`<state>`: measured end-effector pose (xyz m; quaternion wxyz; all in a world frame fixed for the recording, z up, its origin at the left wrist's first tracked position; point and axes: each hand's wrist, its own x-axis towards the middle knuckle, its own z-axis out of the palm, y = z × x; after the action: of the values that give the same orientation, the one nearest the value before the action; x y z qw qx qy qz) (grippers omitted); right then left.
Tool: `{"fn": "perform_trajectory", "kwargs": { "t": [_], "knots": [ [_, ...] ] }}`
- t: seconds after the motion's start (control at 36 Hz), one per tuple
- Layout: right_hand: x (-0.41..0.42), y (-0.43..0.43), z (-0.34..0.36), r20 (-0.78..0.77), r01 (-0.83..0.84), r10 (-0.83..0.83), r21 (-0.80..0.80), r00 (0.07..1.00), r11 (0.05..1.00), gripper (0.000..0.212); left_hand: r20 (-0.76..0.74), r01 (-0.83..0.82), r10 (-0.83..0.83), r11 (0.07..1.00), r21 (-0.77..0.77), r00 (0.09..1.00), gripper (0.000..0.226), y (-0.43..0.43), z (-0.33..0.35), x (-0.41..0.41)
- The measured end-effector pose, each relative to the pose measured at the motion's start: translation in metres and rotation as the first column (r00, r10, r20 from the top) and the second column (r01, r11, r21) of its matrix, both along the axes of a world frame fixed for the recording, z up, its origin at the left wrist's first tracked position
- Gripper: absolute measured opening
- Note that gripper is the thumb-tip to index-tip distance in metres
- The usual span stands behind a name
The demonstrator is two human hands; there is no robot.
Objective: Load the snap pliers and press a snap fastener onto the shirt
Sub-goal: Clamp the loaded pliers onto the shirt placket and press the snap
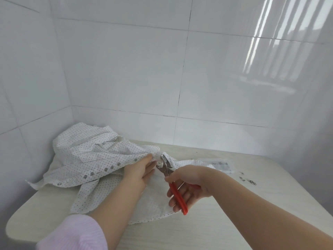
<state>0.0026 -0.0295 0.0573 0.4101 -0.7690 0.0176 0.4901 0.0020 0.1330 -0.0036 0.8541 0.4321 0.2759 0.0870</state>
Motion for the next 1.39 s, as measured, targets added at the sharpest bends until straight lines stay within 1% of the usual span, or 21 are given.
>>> {"fn": "perform_trajectory", "kwargs": {
  "t": [0.14,0.25,0.36,0.42,0.5,0.58,0.67,0.78,0.86,0.92,0.97,1.06,1.11,1.2,1.22,1.25,1.31,1.33,1.39],
  "knots": [
    [-0.004,-0.012,0.005,0.025,0.017,-0.017,0.012,1.0,1.0,0.04,-0.034,0.032,-0.031,0.998,0.047,0.999,0.028,-0.002,0.0,-0.006],
    [-0.005,-0.021,0.007,0.043,0.038,-0.038,0.019,0.998,0.999,0.038,-0.079,0.177,-0.168,0.978,0.11,0.983,0.021,-0.012,0.001,-0.013],
    [-0.005,-0.031,0.01,0.072,0.074,-0.077,0.037,0.994,0.997,0.036,-0.134,0.269,-0.248,0.948,0.169,0.959,0.026,-0.029,0.003,-0.018],
    [-0.005,-0.037,0.012,0.081,0.096,-0.1,0.046,0.992,0.994,0.034,-0.141,0.321,-0.298,0.928,0.19,0.944,0.019,-0.038,0.007,-0.02],
    [-0.006,-0.046,0.012,0.106,0.124,-0.128,0.047,0.986,0.991,0.032,-0.176,0.461,-0.429,0.859,0.224,0.886,0.014,-0.052,0.011,-0.024],
    [-0.005,-0.058,0.012,0.142,0.157,-0.163,0.051,0.976,0.986,0.033,-0.243,0.594,-0.542,0.746,0.301,0.804,0.013,-0.066,0.014,-0.027],
    [-0.006,-0.069,0.014,0.191,0.177,-0.183,0.047,0.964,0.983,0.031,-0.302,0.666,-0.595,0.632,0.396,0.745,0.01,-0.077,0.017,-0.029],
    [-0.009,-0.078,0.016,0.224,0.183,-0.182,0.016,0.958,0.983,0.036,-0.339,0.741,-0.665,0.539,0.4,0.666,0.013,-0.09,0.023,-0.031],
    [-0.01,-0.084,0.017,0.233,0.208,-0.206,0.016,0.951,0.978,0.036,-0.344,0.753,-0.679,0.503,0.425,0.648,0.02,-0.097,0.026,-0.031],
    [-0.01,-0.088,0.016,0.24,0.237,-0.235,0.02,0.942,0.971,0.032,-0.353,0.739,-0.663,0.49,0.463,0.66,0.018,-0.099,0.026,-0.03],
    [-0.011,-0.094,0.016,0.238,0.271,-0.272,0.035,0.932,0.962,0.03,-0.344,0.718,-0.647,0.499,0.484,0.681,0.015,-0.103,0.025,-0.029],
    [-0.01,-0.104,0.017,0.248,0.298,-0.301,0.048,0.921,0.953,0.03,-0.315,0.684,-0.629,0.515,0.517,0.711,0.021,-0.109,0.023,-0.027],
    [-0.01,-0.111,0.018,0.27,0.312,-0.313,0.048,0.91,0.949,0.029,-0.305,0.677,-0.63,0.514,0.527,0.715,0.023,-0.114,0.024,-0.027],
    [-0.008,-0.124,0.019,0.33,0.338,-0.329,0.031,0.885,0.941,0.022,-0.298,0.681,-0.641,0.502,0.534,0.707,0.024,-0.125,0.026,-0.024],
    [-0.008,-0.128,0.019,0.341,0.345,-0.331,0.022,0.88,0.939,0.022,-0.295,0.682,-0.646,0.501,0.532,0.704,0.024,-0.127,0.027,-0.023],
    [-0.007,-0.134,0.018,0.344,0.354,-0.341,0.026,0.875,0.935,0.027,-0.292,0.685,-0.651,0.499,0.531,0.701,0.023,-0.131,0.028,-0.023],
    [-0.008,-0.145,0.014,0.374,0.395,-0.379,0.037,0.846,0.918,0.032,-0.291,0.684,-0.656,0.485,0.546,0.697,0.021,-0.141,0.028,-0.022],
    [-0.009,-0.151,0.011,0.424,0.42,-0.388,0.021,0.818,0.907,0.029,-0.292,0.679,-0.654,0.473,0.562,0.698,0.021,-0.146,0.027,-0.021],
    [-0.011,-0.165,0.002,0.541,0.478,-0.388,-0.029,0.746,0.878,0.016,-0.302,0.675,-0.655,0.442,0.59,0.693,0.022,-0.159,0.025,-0.02]
  ]
}}
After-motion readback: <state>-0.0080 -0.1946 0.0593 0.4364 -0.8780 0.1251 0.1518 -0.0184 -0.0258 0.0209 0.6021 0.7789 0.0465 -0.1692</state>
